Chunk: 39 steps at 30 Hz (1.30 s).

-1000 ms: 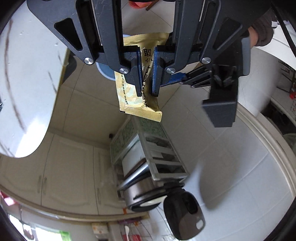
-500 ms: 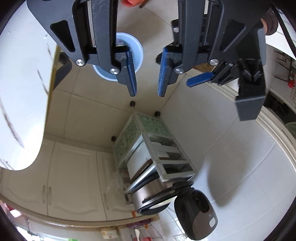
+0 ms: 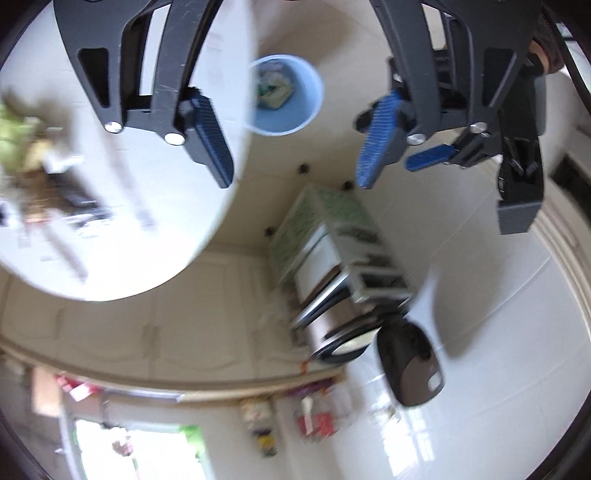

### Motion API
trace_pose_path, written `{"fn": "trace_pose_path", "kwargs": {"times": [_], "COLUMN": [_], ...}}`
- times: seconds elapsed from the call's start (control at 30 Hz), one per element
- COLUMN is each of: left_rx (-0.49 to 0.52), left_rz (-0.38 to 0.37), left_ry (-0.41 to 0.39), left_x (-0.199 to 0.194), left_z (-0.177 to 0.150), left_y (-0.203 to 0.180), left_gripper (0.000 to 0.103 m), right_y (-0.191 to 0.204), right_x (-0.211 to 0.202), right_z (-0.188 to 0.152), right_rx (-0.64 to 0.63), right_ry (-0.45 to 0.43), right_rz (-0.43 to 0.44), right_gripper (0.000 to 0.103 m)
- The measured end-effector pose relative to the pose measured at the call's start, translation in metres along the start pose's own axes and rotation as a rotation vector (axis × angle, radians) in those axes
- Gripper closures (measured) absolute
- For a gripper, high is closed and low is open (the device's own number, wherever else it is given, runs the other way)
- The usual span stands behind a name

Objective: Collect trash
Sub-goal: 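Move both tools back over the table, then grasp the white cube with the left tool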

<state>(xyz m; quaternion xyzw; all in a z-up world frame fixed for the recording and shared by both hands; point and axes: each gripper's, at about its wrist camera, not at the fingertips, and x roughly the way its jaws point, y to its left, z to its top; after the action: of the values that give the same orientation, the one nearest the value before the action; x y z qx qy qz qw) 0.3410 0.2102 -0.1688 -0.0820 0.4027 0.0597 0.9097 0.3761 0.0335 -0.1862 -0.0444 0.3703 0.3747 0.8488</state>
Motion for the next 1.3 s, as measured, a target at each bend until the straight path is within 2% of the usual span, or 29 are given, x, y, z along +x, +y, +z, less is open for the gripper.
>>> {"fn": "trace_pose_path", "kwargs": {"times": [0.07, 0.13, 0.17, 0.33, 0.53, 0.67, 0.83, 0.93, 1.03, 1.13, 1.27, 1.3], "left_rx": [0.038, 0.078, 0.1, 0.211, 0.297, 0.331, 0.34, 0.35, 0.348, 0.362, 0.362, 0.361], "left_rz": [-0.033, -0.064, -0.079, -0.152, -0.177, -0.184, -0.137, -0.104, -0.111, -0.119, -0.157, -0.165], "left_ry": [-0.021, -0.032, -0.036, -0.036, 0.008, 0.056, 0.099, 0.089, 0.075, 0.07, 0.079, 0.079], "left_x": [-0.007, -0.009, -0.01, 0.003, 0.042, 0.078, 0.133, 0.146, 0.151, 0.157, 0.169, 0.171], "left_z": [0.004, 0.008, 0.009, 0.024, 0.043, 0.059, 0.085, 0.091, 0.092, 0.089, 0.088, 0.089], "left_y": [-0.023, -0.047, -0.06, -0.128, -0.194, -0.226, -0.248, -0.25, -0.248, -0.25, -0.251, -0.252], "left_gripper": [0.018, 0.017, 0.016, 0.013, 0.013, 0.013, 0.016, 0.019, 0.021, 0.027, 0.052, 0.054], "right_y": [-0.021, -0.046, -0.057, -0.123, -0.195, -0.229, -0.254, -0.261, -0.265, -0.266, -0.264, -0.263], "right_x": [-0.027, -0.056, -0.069, -0.127, -0.163, -0.17, -0.169, -0.164, -0.159, -0.154, -0.146, -0.145], "right_z": [0.001, 0.0, -0.001, -0.012, -0.033, -0.05, -0.065, -0.072, -0.074, -0.074, -0.073, -0.073], "right_rx": [0.029, 0.058, 0.069, 0.154, 0.252, 0.291, 0.313, 0.314, 0.313, 0.312, 0.311, 0.308], "right_ry": [-0.038, -0.075, -0.093, -0.146, -0.138, -0.113, -0.081, -0.065, -0.057, -0.056, -0.047, -0.044], "right_rz": [-0.044, -0.11, -0.143, -0.286, -0.38, -0.39, -0.381, -0.374, -0.365, -0.357, -0.349, -0.348], "right_gripper": [0.03, 0.016, 0.013, 0.012, 0.01, 0.01, 0.01, 0.01, 0.01, 0.01, 0.01, 0.01]}}
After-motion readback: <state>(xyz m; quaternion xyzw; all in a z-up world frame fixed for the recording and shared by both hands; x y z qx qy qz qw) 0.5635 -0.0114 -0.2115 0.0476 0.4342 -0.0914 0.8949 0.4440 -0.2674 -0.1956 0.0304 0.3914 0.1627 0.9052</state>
